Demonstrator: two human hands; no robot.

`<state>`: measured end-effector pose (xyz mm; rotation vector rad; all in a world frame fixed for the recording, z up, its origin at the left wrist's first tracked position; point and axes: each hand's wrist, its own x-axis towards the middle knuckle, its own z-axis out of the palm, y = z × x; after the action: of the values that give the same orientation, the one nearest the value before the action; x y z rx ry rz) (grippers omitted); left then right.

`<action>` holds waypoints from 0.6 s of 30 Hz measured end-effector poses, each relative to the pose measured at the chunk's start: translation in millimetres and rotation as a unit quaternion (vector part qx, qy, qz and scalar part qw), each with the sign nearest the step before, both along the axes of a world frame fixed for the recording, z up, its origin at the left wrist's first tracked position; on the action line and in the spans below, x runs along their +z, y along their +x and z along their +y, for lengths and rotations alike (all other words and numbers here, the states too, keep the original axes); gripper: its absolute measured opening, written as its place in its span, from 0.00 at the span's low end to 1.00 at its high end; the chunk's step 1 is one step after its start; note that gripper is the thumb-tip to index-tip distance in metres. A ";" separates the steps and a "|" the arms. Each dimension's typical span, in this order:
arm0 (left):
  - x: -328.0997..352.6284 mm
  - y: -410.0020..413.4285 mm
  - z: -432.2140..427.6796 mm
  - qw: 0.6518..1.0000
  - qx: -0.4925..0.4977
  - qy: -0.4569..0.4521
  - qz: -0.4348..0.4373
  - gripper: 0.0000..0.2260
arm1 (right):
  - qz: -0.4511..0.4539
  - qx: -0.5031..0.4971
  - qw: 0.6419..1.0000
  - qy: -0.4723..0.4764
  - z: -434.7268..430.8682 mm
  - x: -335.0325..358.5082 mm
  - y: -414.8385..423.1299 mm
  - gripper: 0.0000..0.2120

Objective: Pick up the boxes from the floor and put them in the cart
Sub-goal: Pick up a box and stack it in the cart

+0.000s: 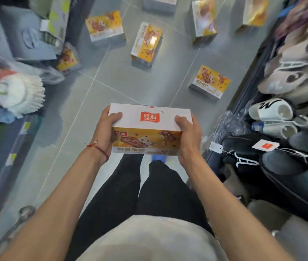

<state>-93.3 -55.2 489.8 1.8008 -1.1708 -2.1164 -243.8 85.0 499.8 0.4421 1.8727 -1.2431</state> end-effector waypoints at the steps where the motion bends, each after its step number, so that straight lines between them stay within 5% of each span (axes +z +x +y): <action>1: 9.1 10.2 8.0 1.000 0.022 -0.008 0.000 0.17 | -0.002 0.022 1.000 -0.006 1.2 7.2 3.8 0.17; 18: 103.3 201.2 119.5 0.921 0.379 -0.080 0.037 0.13 | -0.008 0.328 0.938 -0.108 -15.3 96.3 144.0 0.17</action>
<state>107.9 64.3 593.1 1.6947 -0.4710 -1.5605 -99.8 69.7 596.1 -0.2811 1.6383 -0.9545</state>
